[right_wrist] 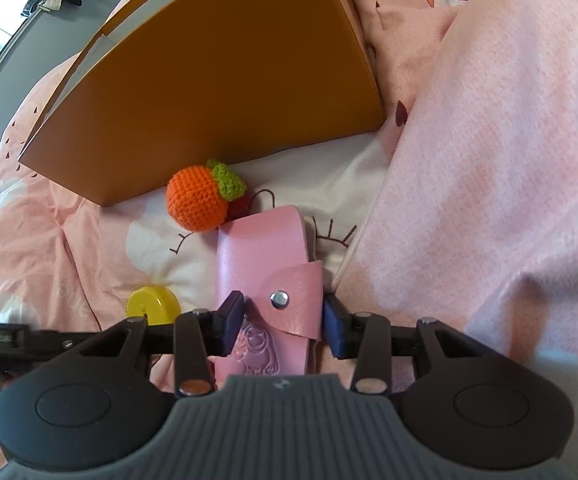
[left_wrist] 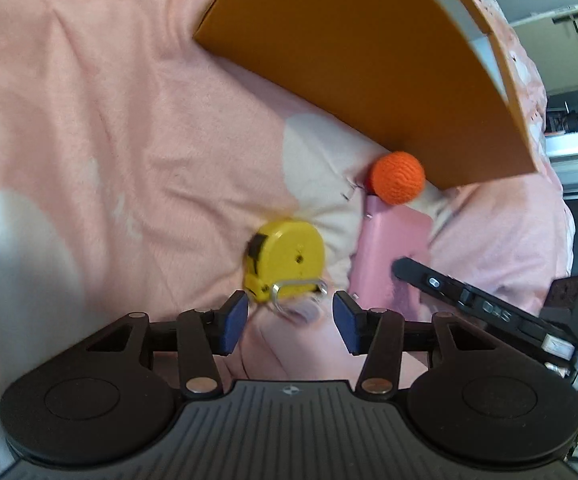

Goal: Organize objects
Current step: 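Lift the pink wallet with the right gripper while the left moves to the pink pouch, then grasp the pink pouch with the left gripper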

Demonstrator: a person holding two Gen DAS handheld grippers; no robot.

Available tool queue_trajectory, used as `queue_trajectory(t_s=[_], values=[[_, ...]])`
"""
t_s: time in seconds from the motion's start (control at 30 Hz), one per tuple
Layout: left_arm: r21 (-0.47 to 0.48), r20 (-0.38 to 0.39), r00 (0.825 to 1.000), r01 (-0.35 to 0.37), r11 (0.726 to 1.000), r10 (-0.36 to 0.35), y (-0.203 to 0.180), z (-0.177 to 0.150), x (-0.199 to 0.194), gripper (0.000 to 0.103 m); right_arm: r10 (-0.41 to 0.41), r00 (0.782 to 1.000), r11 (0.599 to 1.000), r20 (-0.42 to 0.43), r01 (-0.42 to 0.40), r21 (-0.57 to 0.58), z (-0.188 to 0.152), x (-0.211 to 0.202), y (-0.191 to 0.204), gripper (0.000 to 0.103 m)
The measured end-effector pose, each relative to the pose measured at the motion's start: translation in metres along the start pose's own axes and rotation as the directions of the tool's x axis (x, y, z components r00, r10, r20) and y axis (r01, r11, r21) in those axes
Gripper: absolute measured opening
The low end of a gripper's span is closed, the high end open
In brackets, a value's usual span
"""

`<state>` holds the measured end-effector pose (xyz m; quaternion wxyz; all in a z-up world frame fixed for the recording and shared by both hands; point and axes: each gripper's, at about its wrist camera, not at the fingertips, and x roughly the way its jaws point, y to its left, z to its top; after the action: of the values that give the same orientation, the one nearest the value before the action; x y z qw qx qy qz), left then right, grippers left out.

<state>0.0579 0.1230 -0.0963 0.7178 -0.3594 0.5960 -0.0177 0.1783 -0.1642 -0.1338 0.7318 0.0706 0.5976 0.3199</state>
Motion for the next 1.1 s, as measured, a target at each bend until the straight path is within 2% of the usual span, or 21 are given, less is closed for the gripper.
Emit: queue_trajectory(t_s=[0.07,0.13,0.2,0.33,0.37,0.43,0.53,0.6,0.77,0.9,0.97,1.1], values=[[0.112,-0.023,1.000,-0.003,0.994,0.006,-0.011,-0.003,-0.011,0.058,0.002,1.000,1.000,0.001,-0.002,-0.001,-0.001,0.000,0.000,0.044],[0.244,-0.038,0.999,-0.018,0.970,0.028,-0.023,-0.009,-0.023,0.058,0.007,1.000,1.000,0.002,-0.007,-0.001,-0.002,-0.001,-0.001,0.044],[0.339,-0.040,0.996,-0.057,0.939,0.075,-0.034,-0.017,-0.028,0.058,0.011,1.000,1.000,0.002,-0.011,0.001,-0.003,-0.001,-0.002,0.044],[0.453,-0.047,0.991,-0.090,0.887,0.125,-0.044,-0.037,-0.032,0.057,0.004,1.000,1.000,0.006,-0.004,-0.002,-0.008,-0.004,0.000,0.042],[0.462,-0.047,0.991,-0.092,0.882,0.128,-0.044,-0.041,-0.033,0.057,-0.001,1.000,1.000,0.007,0.001,-0.008,-0.009,-0.005,0.001,0.041],[0.492,-0.056,0.990,-0.088,0.866,0.133,-0.046,-0.046,-0.033,0.055,-0.008,1.000,1.000,0.015,0.008,-0.014,-0.014,-0.011,0.003,0.033],[0.535,-0.089,0.986,-0.075,0.842,0.145,-0.044,-0.055,-0.037,0.055,-0.015,0.999,1.000,0.029,0.015,-0.014,-0.021,-0.021,0.004,0.032],[0.545,-0.122,0.985,-0.039,0.838,0.124,-0.043,-0.060,-0.035,0.055,-0.023,0.999,1.000,0.035,0.024,-0.018,-0.023,-0.023,0.005,0.032],[0.543,-0.139,0.985,-0.015,0.840,0.107,-0.045,-0.066,-0.021,0.052,-0.040,0.998,0.999,0.040,0.041,-0.029,-0.024,-0.024,0.008,0.031],[0.515,-0.082,0.995,-0.002,0.857,0.052,-0.047,-0.065,-0.021,0.041,-0.043,0.997,0.998,0.062,0.046,-0.047,-0.024,-0.025,0.010,0.031],[0.511,-0.024,0.999,-0.011,0.860,0.027,-0.052,-0.062,-0.026,0.040,-0.033,0.996,0.996,0.085,0.039,-0.075,-0.026,-0.025,0.018,0.030],[0.531,0.077,0.997,-0.052,0.846,0.012,-0.066,-0.051,-0.025,0.040,-0.013,0.993,0.993,0.118,0.026,-0.113,-0.025,-0.031,0.026,0.030]])
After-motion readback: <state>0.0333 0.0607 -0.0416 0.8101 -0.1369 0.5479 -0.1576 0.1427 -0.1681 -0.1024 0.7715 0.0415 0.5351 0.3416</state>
